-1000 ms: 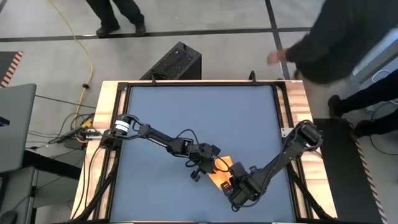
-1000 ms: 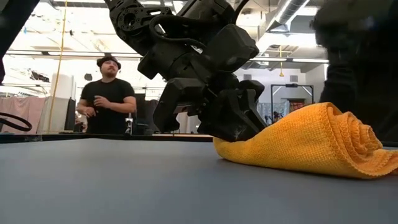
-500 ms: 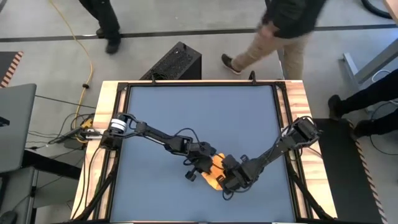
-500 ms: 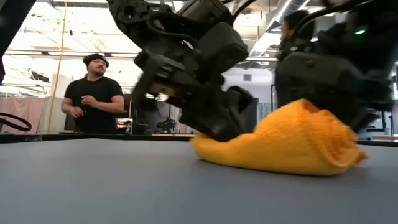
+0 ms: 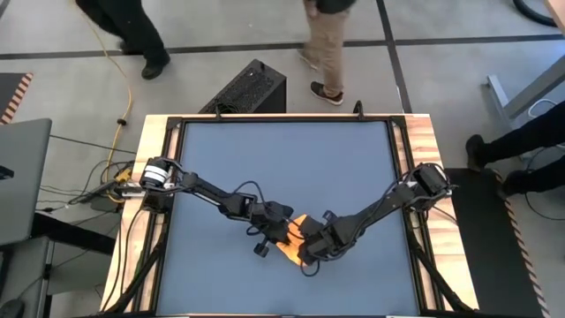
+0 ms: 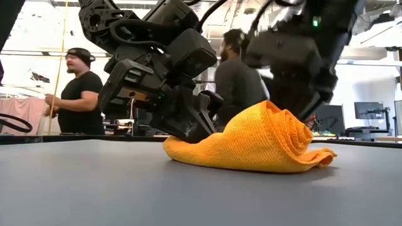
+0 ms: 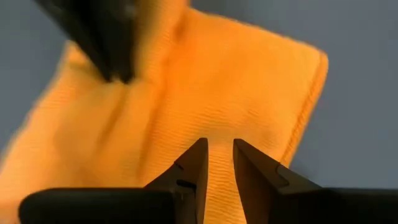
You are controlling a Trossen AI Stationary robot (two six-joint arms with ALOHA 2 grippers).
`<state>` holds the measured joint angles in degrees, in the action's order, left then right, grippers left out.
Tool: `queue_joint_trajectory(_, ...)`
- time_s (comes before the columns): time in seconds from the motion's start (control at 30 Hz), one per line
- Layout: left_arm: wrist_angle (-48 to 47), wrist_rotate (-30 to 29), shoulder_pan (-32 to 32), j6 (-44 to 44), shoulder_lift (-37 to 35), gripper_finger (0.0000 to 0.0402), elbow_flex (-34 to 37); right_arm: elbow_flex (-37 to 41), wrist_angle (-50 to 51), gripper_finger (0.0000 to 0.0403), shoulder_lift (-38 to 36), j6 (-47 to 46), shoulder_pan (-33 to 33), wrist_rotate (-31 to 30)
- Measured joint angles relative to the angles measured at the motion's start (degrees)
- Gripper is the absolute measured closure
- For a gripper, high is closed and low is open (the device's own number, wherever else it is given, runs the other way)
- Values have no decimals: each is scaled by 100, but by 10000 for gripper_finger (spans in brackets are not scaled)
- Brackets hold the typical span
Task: Roll towel
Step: Roll the yellow microfiber cloth
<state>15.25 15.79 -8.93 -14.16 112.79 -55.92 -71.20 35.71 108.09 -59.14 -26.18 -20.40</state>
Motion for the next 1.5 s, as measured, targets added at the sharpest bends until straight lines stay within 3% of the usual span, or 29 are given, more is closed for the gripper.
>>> queue_joint_trajectory(0.17, -123, -10, -9, 52, 0, 401, -2, -393, 648, 302, -13, -288, -66, 107)
queue_joint_trajectory(0.33, -335, -136, -13, 90, -11, 401, -20, -404, -174, 302, -9, -317, -265, -181)
queue_joint_trajectory(0.57, -343, -144, -13, 101, -11, 401, -17, -404, -563, 302, 0, -360, -434, -669)
queue_joint_trajectory(0.8, -410, -149, -13, 132, -9, 401, -66, -402, -868, 302, 275, -338, -563, -642)
queue_joint_trajectory(1.0, -580, -120, -9, 107, 0, 401, -184, -407, -1434, 302, 654, -319, -687, -235)
queue_joint_trajectory(1.3, -586, -97, -11, 6, 4, 401, -225, -409, -1297, 315, 654, -924, -1069, -274)
queue_joint_trajectory(1.5, -627, 259, -7, -313, -41, 395, -223, -409, -1256, 327, 654, -957, -1085, -234)
